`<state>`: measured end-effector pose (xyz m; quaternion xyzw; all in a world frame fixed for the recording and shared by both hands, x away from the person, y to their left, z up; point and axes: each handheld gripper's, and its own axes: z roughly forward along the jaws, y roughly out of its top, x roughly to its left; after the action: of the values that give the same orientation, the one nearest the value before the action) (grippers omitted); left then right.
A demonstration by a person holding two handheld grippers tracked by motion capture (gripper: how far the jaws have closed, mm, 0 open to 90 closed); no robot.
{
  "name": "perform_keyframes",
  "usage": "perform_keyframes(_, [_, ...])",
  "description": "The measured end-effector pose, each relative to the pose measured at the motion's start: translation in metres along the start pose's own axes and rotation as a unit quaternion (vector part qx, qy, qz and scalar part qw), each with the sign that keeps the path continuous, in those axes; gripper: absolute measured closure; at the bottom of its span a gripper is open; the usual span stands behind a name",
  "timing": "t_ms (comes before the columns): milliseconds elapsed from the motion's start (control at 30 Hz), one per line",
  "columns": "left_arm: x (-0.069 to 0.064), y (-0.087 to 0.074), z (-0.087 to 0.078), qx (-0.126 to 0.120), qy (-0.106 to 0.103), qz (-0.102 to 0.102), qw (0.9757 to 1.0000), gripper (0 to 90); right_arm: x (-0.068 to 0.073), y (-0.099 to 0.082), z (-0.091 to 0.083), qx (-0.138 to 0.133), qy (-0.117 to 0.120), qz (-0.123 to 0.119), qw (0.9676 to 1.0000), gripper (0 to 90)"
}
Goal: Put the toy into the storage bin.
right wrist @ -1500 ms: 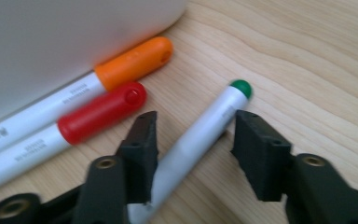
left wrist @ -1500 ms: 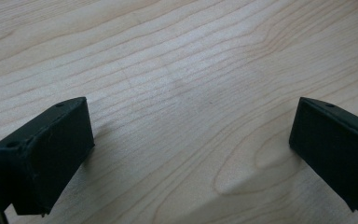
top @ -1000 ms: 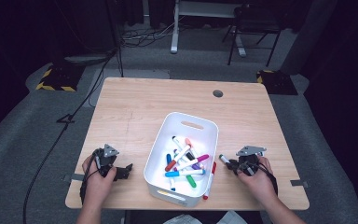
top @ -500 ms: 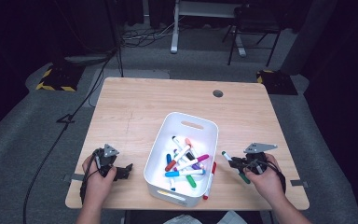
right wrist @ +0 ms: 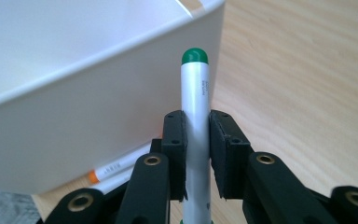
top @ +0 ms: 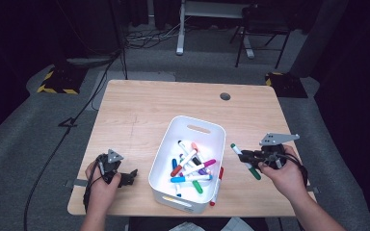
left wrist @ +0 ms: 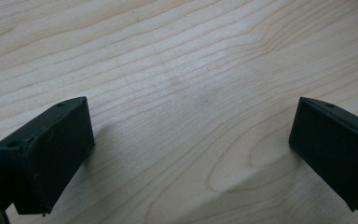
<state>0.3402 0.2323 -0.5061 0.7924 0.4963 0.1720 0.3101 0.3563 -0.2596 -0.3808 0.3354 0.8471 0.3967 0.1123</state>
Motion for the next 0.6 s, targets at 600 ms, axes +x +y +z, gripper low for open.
perform_keyframes(600, [0.000, 0.002, 0.002, 0.002, -0.005, 0.005, 1.0000, 0.0, 0.034, 0.069, 0.004, 0.003, 0.092, -0.043, 0.9949, 76.7])
